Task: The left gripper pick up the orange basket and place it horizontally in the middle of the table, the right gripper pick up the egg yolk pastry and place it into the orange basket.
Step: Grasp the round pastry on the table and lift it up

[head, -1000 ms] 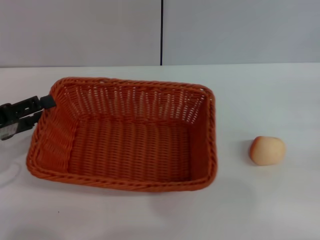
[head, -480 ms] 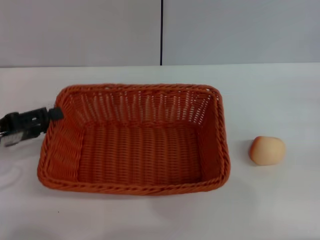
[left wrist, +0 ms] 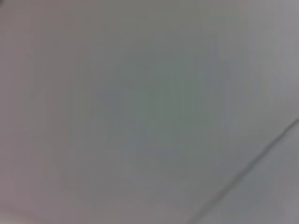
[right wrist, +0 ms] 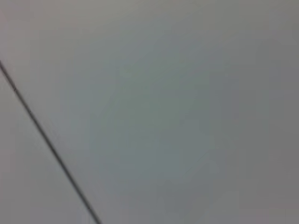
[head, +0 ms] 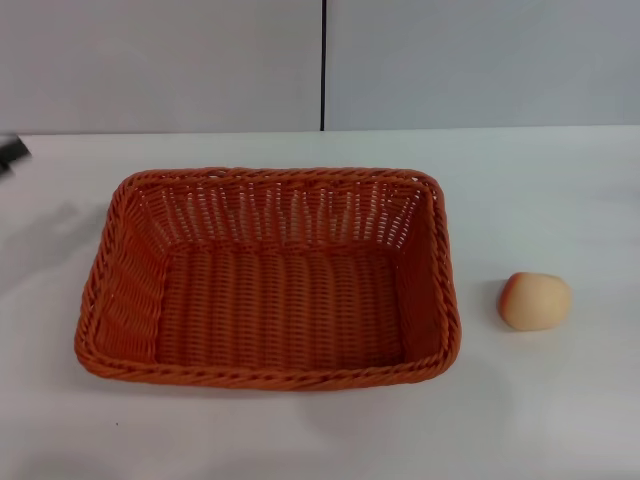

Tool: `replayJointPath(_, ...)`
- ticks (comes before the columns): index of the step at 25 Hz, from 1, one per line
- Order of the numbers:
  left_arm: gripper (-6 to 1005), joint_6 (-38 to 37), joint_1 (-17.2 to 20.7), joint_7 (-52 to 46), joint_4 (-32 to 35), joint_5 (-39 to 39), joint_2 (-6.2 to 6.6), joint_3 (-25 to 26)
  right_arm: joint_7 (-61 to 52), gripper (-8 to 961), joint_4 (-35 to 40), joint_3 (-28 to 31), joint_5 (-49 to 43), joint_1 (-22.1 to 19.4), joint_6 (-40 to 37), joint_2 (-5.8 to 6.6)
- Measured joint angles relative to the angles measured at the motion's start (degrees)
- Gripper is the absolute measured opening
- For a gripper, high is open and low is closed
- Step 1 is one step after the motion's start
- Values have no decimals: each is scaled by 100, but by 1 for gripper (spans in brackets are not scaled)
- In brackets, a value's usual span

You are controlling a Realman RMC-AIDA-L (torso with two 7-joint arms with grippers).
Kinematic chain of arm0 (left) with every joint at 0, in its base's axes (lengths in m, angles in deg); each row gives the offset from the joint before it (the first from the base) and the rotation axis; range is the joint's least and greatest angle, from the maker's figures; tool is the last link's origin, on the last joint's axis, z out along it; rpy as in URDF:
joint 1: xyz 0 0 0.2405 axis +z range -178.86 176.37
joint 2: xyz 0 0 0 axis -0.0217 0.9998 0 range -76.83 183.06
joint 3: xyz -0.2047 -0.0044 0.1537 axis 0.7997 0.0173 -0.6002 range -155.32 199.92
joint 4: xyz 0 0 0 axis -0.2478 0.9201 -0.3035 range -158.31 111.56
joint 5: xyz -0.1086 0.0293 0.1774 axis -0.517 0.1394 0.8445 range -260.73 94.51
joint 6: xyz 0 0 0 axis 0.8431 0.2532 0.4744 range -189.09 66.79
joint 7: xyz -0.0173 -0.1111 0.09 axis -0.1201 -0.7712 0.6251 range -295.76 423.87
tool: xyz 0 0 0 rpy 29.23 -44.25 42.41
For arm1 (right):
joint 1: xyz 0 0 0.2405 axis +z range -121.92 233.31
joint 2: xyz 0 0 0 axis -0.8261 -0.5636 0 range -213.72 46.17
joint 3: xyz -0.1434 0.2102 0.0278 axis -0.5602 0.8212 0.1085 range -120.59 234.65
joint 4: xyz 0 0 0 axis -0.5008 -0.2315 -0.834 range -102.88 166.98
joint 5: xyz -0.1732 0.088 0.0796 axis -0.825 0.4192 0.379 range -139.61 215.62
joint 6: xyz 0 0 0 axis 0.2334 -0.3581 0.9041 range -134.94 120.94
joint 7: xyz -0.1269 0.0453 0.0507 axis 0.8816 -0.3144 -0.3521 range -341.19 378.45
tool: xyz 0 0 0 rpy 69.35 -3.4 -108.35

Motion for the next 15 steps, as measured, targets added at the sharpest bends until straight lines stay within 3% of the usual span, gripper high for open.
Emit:
replayJointPath(2, 801, -48, 40, 1028, -362, -589, -114, 449, -647, 796, 386, -590, -3, -91, -26, 68)
replayJointPath(5, 801, -117, 71, 1638, -587, -953, -188, 582, -1097, 795, 622, -1041, -61, -160, -104, 165)
replayJointPath(6, 801, -191, 91, 2019, -703, -1148, -239, 620, -1333, 795, 723, -1230, -152, -186, -172, 232)
replayJointPath(7, 801, -255, 100, 2293, -765, -1270, -271, 627, -1830, 795, 883, -1440, -502, -208, -403, 396)
replayJointPath(8, 801, -255, 100, 2293, -765, -1270, -271, 627, -1830, 795, 883, -1440, -502, -208, -403, 396)
replayJointPath(9, 801, -347, 103, 2624, -852, -1370, -296, 629, -2091, 795, 951, -1481, -754, -203, -563, 486)
replayJointPath(10, 801, -627, 57, 3594, -1229, -1614, -332, 637, -2300, 795, 1027, -1498, -997, -184, -718, 563)
replayJointPath(15, 801, -761, -75, 4559, -1708, -1723, -335, 638, -2887, 796, 1662, -1499, -2463, 9, -1158, 761)
